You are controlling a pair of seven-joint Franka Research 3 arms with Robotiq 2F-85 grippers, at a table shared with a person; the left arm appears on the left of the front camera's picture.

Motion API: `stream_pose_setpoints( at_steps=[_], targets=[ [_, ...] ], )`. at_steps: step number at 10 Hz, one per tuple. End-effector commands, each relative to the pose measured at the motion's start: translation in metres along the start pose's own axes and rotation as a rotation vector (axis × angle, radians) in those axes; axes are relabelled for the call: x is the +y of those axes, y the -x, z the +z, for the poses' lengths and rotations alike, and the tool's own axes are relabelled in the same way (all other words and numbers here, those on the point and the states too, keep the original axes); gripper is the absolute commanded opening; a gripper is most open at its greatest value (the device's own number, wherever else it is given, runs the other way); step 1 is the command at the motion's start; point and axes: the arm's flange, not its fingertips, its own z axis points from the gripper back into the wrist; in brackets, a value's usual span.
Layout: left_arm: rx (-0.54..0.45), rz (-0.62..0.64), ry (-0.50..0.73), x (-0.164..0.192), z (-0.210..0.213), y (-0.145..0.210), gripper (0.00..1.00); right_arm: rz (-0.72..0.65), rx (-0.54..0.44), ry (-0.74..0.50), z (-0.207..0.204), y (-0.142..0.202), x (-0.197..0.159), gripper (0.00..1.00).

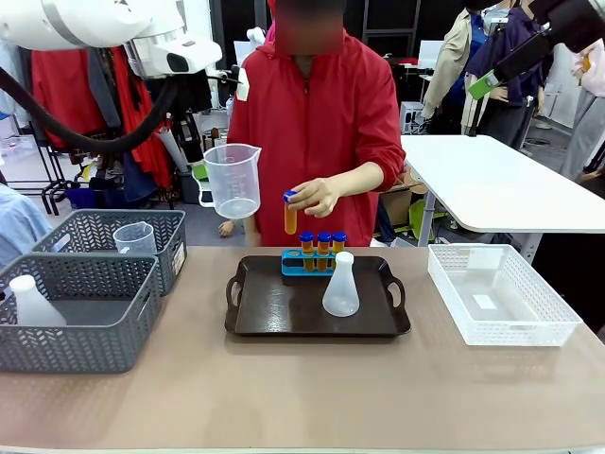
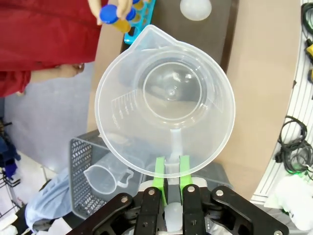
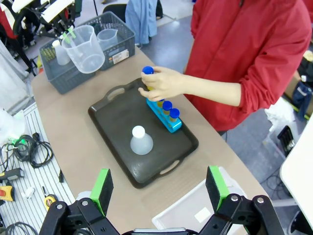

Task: Prepare the laboratory tools.
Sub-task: Pick up one Large Measuring Cup and place it on the Handle tray.

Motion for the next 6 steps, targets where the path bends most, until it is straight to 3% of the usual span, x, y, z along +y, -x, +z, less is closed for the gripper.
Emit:
stream_pose_setpoints(
  at_steps=[1, 6],
  targets=[
    [-0.022, 0.015, 0.0, 0.0015, 0.0049, 0.0156, 0.0, 0.006, -0.012, -0.01, 0.0012, -0.0005, -0.0006, 1.0],
    [-0.005, 0.034, -0.018, 0.0091, 0.0096, 0.0154, 0.0, 0.006, -0.012, -0.01, 0.0012, -0.0005, -0.0006, 1.0]
  ],
)
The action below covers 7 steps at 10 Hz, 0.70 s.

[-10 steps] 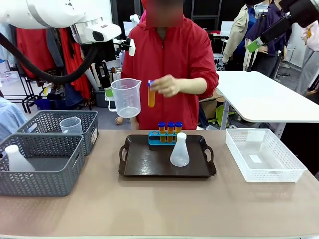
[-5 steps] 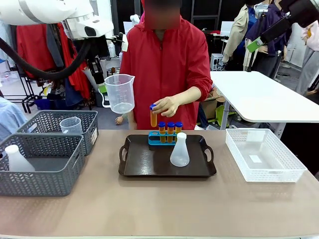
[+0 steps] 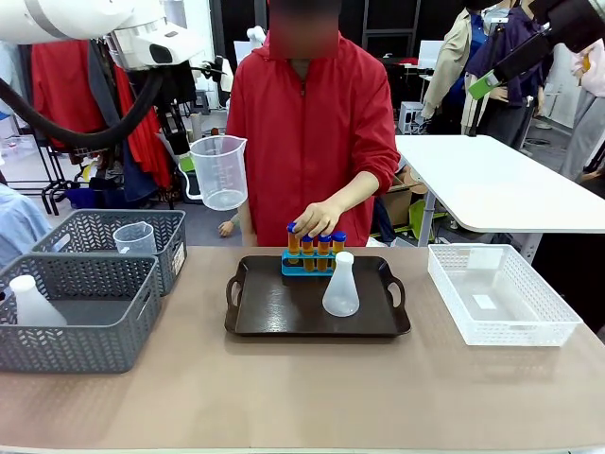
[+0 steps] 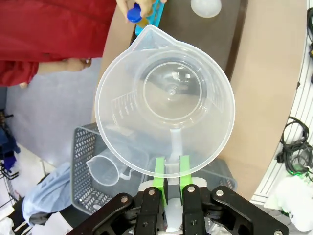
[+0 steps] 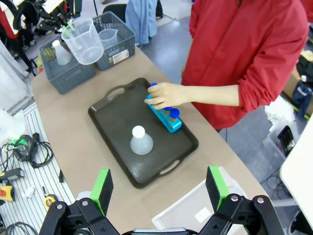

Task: Prepare the laboratory tools.
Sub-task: Pick up one Large Measuring Cup and place it on the Handle tray.

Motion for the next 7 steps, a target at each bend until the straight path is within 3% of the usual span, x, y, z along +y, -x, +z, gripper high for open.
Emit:
stream_pose_setpoints(
  at_steps=[1, 7],
  targets=[
    [0.0, -0.003, 0.001, 0.0, -0.0002, 0.0005, 0.0, 0.006, -0.012, -0.01, 0.0012, -0.0005, -0.0006, 1.0],
    [0.0, -0.003, 0.001, 0.0, -0.0002, 0.0005, 0.0, 0.006, -0.012, -0.01, 0.0012, -0.0005, -0.0006, 1.0]
  ],
)
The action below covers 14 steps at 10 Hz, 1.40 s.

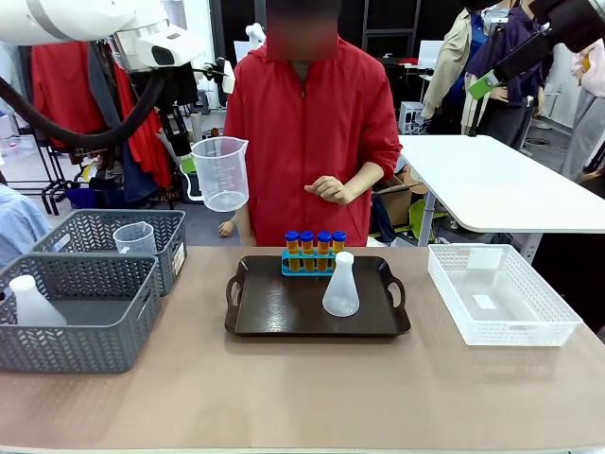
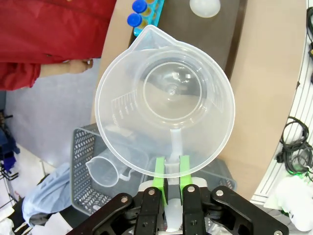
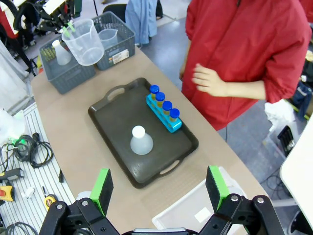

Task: Prepare the laboratory tools.
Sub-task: Pick up one Large Measuring Cup and place it on the Handle tray.

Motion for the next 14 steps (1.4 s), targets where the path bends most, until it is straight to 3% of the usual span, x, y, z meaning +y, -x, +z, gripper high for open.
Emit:
stream_pose_setpoints(
  at_steps=[1, 3, 5, 8, 12, 14],
  targets=[
    [-0.001, 0.0, -0.002, 0.0, 0.002, 0.002, 0.0, 0.006, -0.012, -0.01, 0.001, 0.0, -0.001, 1.0],
    [0.0, 0.0, 0.0, 0.0, 0.0, 0.0, 0.0, 0.006, -0.012, -0.01, 0.001, 0.0, -0.001, 1.0],
    [0.024, -0.115, 0.069, -0.007, -0.018, -0.019, 0.0, 0.006, -0.012, -0.01, 0.001, 0.0, -0.001, 1.0],
    [0.078, -0.228, 0.08, -0.018, -0.051, -0.054, 0.0, 0.006, -0.012, -0.01, 0.001, 0.0, -0.001, 1.0],
    [0.115, -0.309, 0.122, -0.02, -0.11, -0.082, 0.0, 0.006, -0.012, -0.01, 0.001, 0.0, -0.001, 1.0],
    [0.082, -0.328, 0.134, -0.006, -0.141, -0.093, 0.0, 0.006, -0.012, -0.01, 0.001, 0.0, -0.001, 1.0]
  ],
)
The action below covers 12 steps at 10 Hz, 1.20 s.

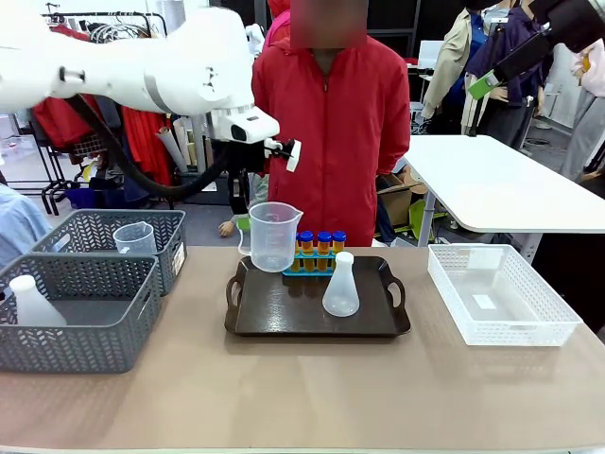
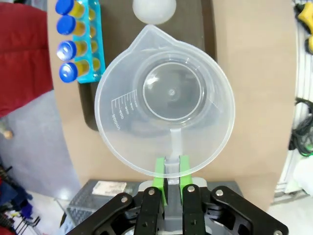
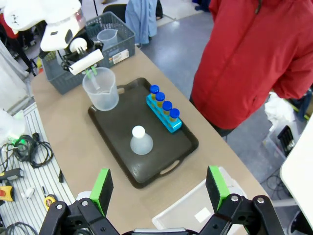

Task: Prepare the laboratory tools.
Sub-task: Pick up one Large Measuring Cup and place it on the Handle tray.

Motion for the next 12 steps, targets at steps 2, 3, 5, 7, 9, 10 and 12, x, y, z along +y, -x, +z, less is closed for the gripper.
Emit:
stream_pose_setpoints(
  at_steps=[2, 3, 5, 7, 9, 10, 12],
  targets=[
    [-0.039, -0.046, 0.004, 0.03, -0.028, -0.007, 0.0, 0.006, -0.012, -0.01, 0.001, 0.0, -0.001, 1.0],
    [-0.035, -0.043, 0.001, 0.033, -0.039, -0.01, 0.0, 0.006, -0.012, -0.01, 0.001, 0.0, -0.001, 1.0],
    [-0.016, -0.046, -0.021, 0.037, -0.061, -0.012, 0.0, 0.006, -0.012, -0.01, 0.001, 0.0, -0.001, 1.0],
    [-0.01, -0.033, -0.026, 0.038, -0.078, -0.007, 0.0, 0.006, -0.012, -0.01, 0.001, 0.0, -0.001, 1.0],
    [-0.03, -0.031, -0.013, 0.041, -0.093, -0.002, 0.0, 0.006, -0.012, -0.01, 0.001, 0.0, -0.001, 1.0],
    [-0.046, -0.027, 0.009, 0.04, -0.098, 0.0, 0.0, 0.006, -0.012, -0.01, 0.001, 0.0, -0.001, 1.0],
    [-0.047, -0.012, 0.023, 0.044, -0.112, 0.006, 0.0, 0.006, -0.012, -0.01, 0.001, 0.0, -0.001, 1.0]
  ],
)
